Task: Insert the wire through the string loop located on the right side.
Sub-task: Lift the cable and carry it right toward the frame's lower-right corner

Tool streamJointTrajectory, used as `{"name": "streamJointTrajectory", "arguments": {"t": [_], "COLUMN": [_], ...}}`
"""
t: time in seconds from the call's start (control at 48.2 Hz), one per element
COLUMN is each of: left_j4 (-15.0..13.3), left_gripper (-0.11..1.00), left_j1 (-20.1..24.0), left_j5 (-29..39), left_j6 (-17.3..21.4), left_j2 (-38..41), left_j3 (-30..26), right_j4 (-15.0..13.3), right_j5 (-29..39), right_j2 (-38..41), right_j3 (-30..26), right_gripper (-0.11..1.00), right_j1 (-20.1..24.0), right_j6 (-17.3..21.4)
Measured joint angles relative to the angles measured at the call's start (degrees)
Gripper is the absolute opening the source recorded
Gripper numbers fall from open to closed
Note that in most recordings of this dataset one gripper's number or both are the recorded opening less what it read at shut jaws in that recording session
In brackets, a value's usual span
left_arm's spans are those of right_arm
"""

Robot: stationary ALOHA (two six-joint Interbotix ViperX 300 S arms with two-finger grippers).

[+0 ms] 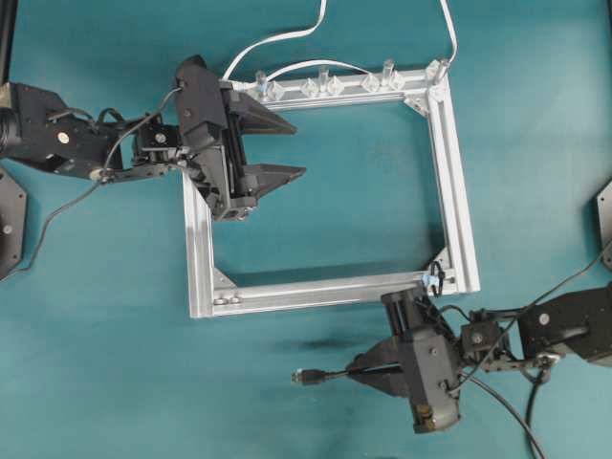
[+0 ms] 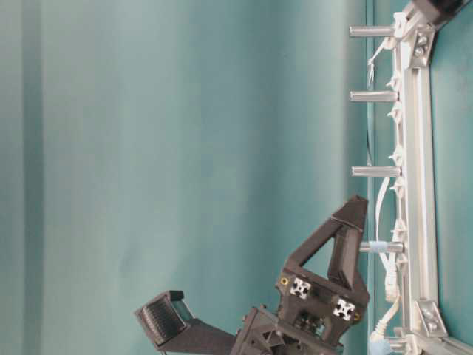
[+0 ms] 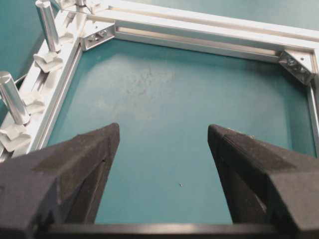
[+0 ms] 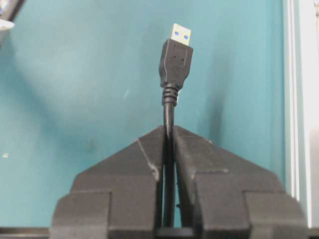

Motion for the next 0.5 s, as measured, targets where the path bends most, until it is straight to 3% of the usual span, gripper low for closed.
{"name": "streamJointTrajectory", "arguments": {"t": [0.498], "left_j4": [0.0], "left_gripper": [0.77], "left_j1": [-0.1], "left_j5": [0.0], "left_j6": [0.1], "left_j2": [0.1], "left_j3": [0.0], "right_j4": [0.0], "right_j5": [3.2], "right_j2": [-2.1], "right_j3": [0.1], "right_gripper": [0.06], "right_j1": [0.0], "right_j6": [-0.2]}}
